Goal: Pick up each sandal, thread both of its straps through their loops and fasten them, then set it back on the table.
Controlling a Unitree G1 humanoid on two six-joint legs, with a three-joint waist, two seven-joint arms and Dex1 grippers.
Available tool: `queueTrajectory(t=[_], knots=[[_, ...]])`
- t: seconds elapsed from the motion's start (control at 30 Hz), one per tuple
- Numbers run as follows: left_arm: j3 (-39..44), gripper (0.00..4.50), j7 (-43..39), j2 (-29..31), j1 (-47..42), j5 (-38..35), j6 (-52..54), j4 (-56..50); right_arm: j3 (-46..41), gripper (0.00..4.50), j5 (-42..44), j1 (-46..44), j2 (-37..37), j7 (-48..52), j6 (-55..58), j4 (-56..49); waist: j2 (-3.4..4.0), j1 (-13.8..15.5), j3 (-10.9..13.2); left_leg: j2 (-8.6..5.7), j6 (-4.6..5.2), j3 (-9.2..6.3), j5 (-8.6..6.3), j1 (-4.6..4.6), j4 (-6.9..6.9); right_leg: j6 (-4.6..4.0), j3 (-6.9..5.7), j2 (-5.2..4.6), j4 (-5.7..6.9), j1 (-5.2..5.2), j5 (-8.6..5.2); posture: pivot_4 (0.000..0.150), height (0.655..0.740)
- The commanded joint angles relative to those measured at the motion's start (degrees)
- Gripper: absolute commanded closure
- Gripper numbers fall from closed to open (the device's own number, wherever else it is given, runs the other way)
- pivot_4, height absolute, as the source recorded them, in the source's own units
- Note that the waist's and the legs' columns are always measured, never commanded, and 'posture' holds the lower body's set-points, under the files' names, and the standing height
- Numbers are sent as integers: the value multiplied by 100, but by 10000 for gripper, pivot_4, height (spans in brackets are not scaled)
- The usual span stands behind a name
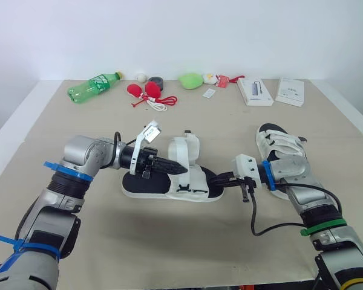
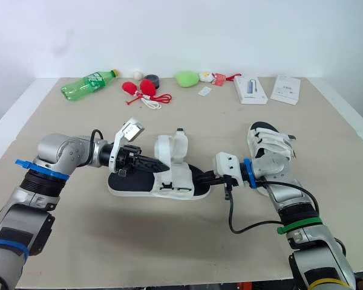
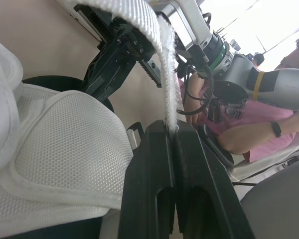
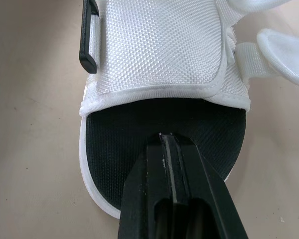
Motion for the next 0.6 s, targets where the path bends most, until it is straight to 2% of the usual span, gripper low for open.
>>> queueTrajectory(t=[0.03, 0.6], knots=[[159, 44277, -20, 10, -170, -35, -18, -165, -7, 45000, -87, 53, -102, 32, 14, -44, 0, 0, 0, 0, 0, 0, 0, 0, 0, 0, 0, 0, 0, 0, 0, 1500, 7400], [-103, 44277, -18, -7, 44, 321, -244, -47, 31, 45000, -125, 22, -114, 54, 3, -15, 0, 3, 0, -2, 0, 0, 0, 0, 0, 5, 1, -2, 1, 1, 1, 1500, 7400]])
